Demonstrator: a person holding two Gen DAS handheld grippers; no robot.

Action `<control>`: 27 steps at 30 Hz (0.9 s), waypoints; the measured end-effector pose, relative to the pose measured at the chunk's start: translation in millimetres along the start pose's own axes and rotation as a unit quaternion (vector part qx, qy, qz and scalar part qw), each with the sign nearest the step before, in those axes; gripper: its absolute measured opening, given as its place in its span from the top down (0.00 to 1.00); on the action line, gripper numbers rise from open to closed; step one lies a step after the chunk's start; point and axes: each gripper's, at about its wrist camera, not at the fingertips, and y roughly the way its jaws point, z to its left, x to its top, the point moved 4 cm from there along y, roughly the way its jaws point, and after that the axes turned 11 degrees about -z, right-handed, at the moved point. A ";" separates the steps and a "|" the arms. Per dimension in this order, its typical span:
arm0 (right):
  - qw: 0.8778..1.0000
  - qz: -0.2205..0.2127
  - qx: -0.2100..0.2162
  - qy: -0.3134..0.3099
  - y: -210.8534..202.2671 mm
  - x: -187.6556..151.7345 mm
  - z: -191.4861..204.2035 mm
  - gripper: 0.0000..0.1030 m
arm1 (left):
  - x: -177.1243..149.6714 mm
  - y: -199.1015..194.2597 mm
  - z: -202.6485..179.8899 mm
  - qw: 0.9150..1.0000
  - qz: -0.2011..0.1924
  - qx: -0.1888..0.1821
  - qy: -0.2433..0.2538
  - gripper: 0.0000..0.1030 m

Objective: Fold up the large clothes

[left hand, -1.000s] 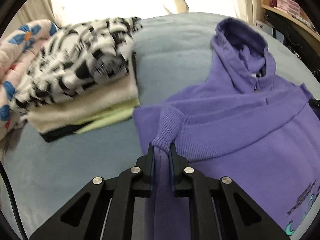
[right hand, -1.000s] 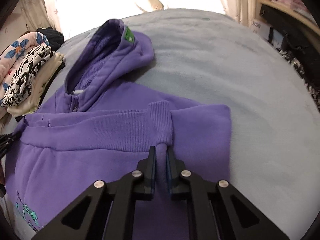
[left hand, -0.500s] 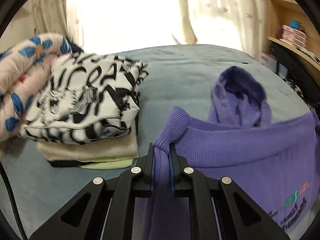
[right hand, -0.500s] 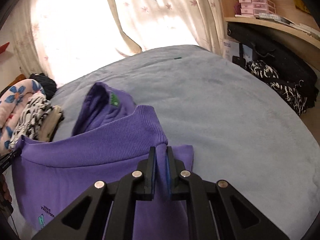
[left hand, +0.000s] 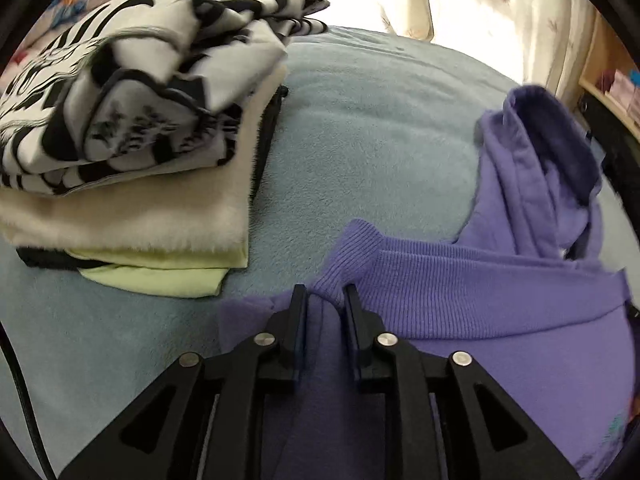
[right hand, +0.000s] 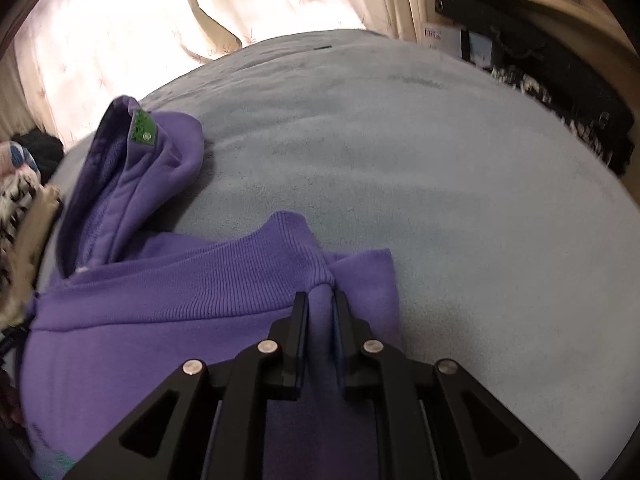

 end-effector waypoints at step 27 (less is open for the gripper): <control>0.996 0.032 0.018 -0.081 -123.7 -110.7 37.7 0.74 | -136.7 -167.4 -6.4 0.999 -0.011 -0.006 -0.040 0.52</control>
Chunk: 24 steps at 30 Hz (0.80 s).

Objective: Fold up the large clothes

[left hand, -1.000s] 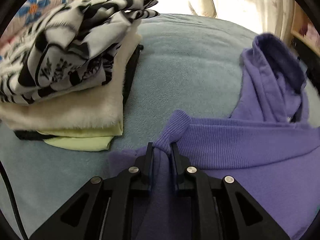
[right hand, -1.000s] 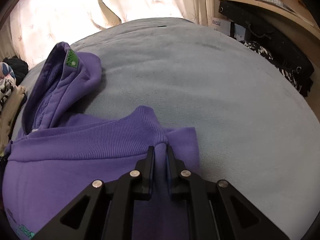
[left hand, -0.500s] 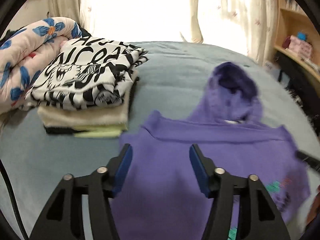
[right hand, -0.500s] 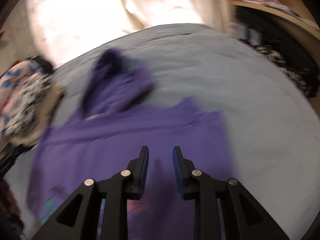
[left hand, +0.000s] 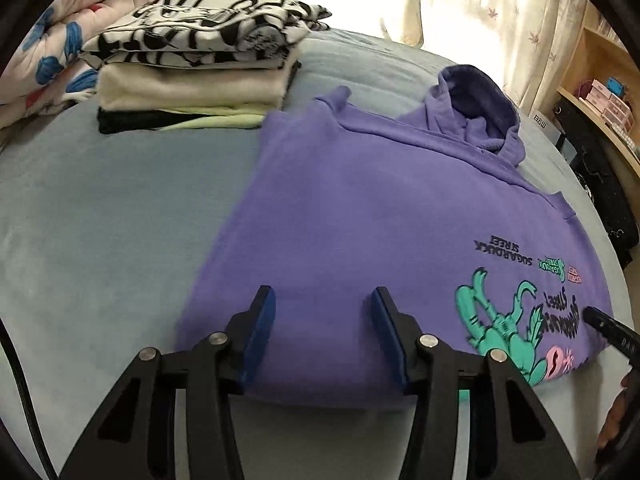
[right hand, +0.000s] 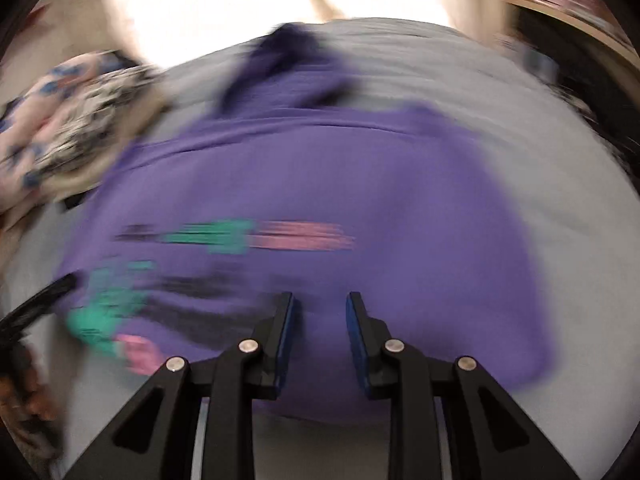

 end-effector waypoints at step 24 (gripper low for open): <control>0.998 0.022 -0.037 0.034 -20.5 -15.9 -38.7 0.69 | -3.0 -19.7 16.9 0.998 0.018 0.046 0.026 0.52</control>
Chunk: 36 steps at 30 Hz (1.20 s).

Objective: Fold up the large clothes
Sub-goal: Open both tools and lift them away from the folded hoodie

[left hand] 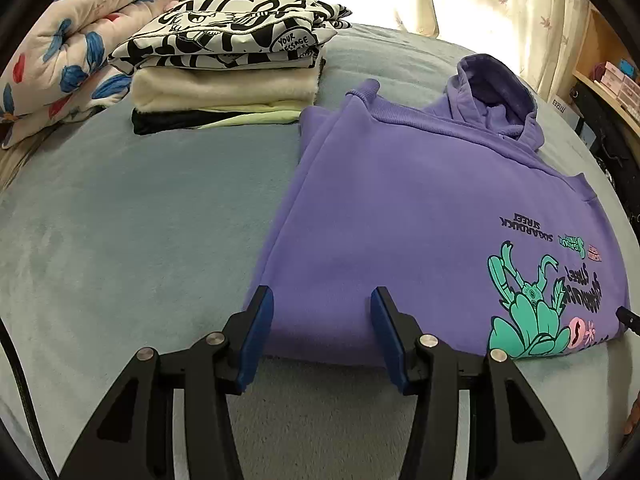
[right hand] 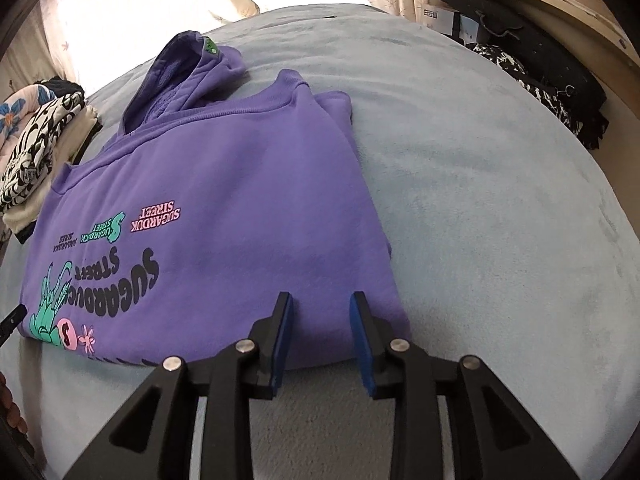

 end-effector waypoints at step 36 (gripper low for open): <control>0.991 -0.073 0.089 -0.066 -125.6 109.6 66.1 0.67 | 118.4 -115.5 -38.4 0.993 -0.064 0.000 0.101 0.50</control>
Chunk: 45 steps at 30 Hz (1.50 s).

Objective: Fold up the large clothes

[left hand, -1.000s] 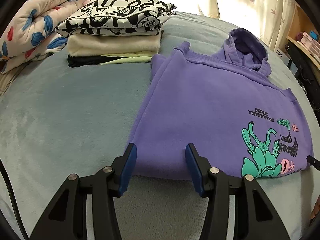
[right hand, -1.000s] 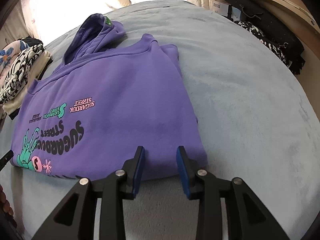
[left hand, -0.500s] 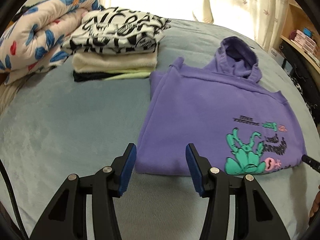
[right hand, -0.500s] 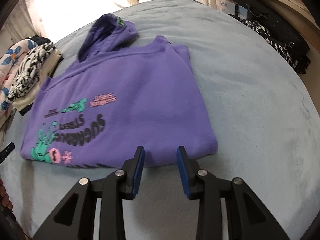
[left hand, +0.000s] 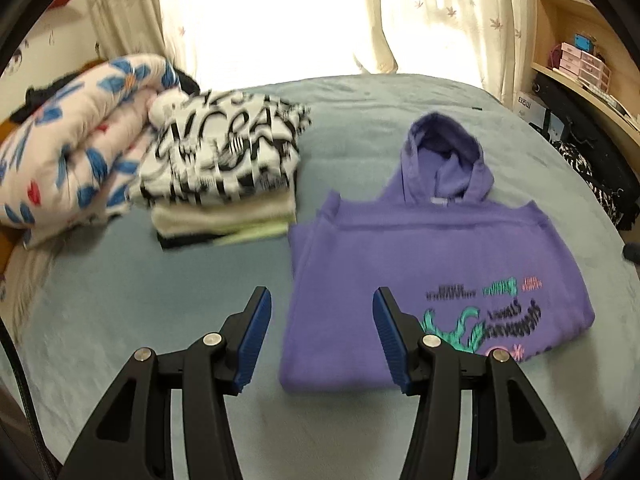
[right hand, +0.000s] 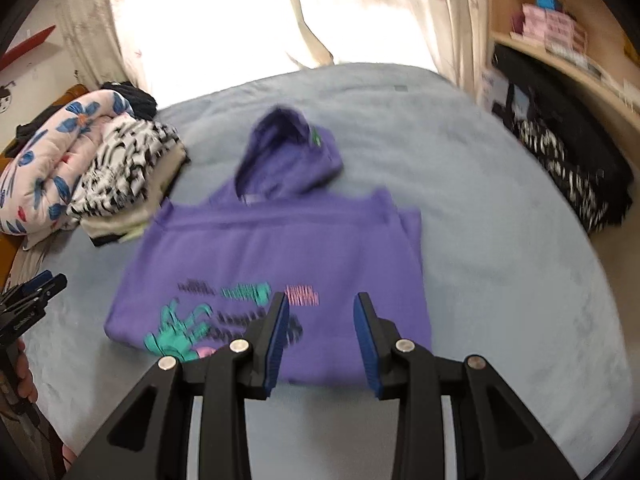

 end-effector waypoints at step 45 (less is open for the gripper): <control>0.986 0.108 0.024 0.128 404.0 143.9 -33.7 0.50 | 83.4 390.7 -119.9 0.985 0.138 -0.100 0.001 0.39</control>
